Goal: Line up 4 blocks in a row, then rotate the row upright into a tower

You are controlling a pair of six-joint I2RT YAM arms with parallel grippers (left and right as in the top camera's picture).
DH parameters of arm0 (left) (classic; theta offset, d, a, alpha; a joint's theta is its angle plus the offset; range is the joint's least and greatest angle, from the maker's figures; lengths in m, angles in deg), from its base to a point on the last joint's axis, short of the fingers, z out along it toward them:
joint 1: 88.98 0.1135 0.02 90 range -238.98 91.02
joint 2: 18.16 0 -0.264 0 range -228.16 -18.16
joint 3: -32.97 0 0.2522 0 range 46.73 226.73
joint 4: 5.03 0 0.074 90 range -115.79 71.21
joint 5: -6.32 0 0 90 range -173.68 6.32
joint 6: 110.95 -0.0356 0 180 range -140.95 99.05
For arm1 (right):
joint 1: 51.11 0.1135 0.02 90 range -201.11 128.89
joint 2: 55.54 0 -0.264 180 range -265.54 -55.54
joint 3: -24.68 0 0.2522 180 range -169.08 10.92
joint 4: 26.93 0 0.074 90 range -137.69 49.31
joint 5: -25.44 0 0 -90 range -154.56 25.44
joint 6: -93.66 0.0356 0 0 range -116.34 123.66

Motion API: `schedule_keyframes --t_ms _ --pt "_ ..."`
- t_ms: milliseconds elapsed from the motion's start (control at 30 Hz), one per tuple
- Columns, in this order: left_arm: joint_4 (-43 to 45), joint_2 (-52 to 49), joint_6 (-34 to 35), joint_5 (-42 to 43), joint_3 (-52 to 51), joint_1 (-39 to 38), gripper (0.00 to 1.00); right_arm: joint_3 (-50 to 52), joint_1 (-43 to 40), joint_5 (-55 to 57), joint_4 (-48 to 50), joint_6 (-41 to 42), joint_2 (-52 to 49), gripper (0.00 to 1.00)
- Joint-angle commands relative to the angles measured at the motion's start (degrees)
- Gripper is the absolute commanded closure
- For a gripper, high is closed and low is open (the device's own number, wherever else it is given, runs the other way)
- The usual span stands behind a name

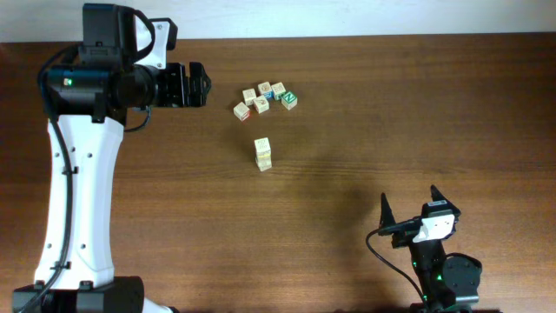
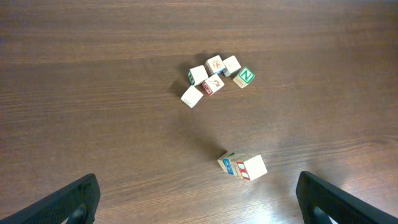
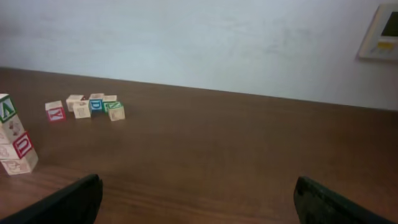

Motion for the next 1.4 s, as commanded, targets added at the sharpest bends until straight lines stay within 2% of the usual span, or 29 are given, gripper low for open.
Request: schedule_keyframes --t_ms 0,467,533,667,733,800,933,1067,1167,1267,1367 --pt "0.11 -0.09 -0.50 0.00 -0.02 0.24 0.01 0.52 -0.37 -0.28 -0.02 -0.37 0.70 0.02" --pt "-1.95 -0.13 -0.52 -0.02 -0.15 0.33 0.01 0.52 -0.37 -0.28 -0.02 -0.37 0.70 0.02" --pt "-1.88 2.38 -5.95 -6.45 -0.42 0.35 0.01 0.52 -0.37 -0.28 -0.02 -0.37 0.70 0.02" --pt "2.32 9.18 -17.79 -6.43 -5.90 0.35 0.01 0.52 -0.37 -0.28 -0.02 -0.37 0.70 0.02" --pt "10.03 16.85 -20.17 -6.47 -16.11 1.01 0.01 0.52 -0.37 -0.28 -0.02 -0.37 0.70 0.02" --pt "21.70 27.23 -20.24 -6.03 -30.97 2.64 0.01 0.52 -0.37 -0.28 -0.02 -0.37 0.70 0.02" --pt "43.47 53.40 -20.26 -6.25 -65.79 5.84 0.01 0.52 -0.37 -0.28 -0.02 -0.35 0.70 0.02" --pt "59.30 71.58 -20.72 -6.43 -88.32 7.54 0.01 0.52 -0.37 -0.28 -0.02 -0.37 0.70 0.02" --pt "66.66 84.13 -23.78 -6.43 -101.70 7.54 0.01 0.52 -0.37 -0.28 -0.02 -0.37 0.70 0.02" --pt "68.61 91.08 -27.23 -6.43 -107.69 7.54 0.01 0.52 -0.37 -0.28 -0.02 -0.37 0.70 0.02" --pt "66.71 95.97 -31.52 -6.43 -110.16 7.58 0.01 0.52 -0.37 -0.28 -0.02 -0.37 0.70 0.02"
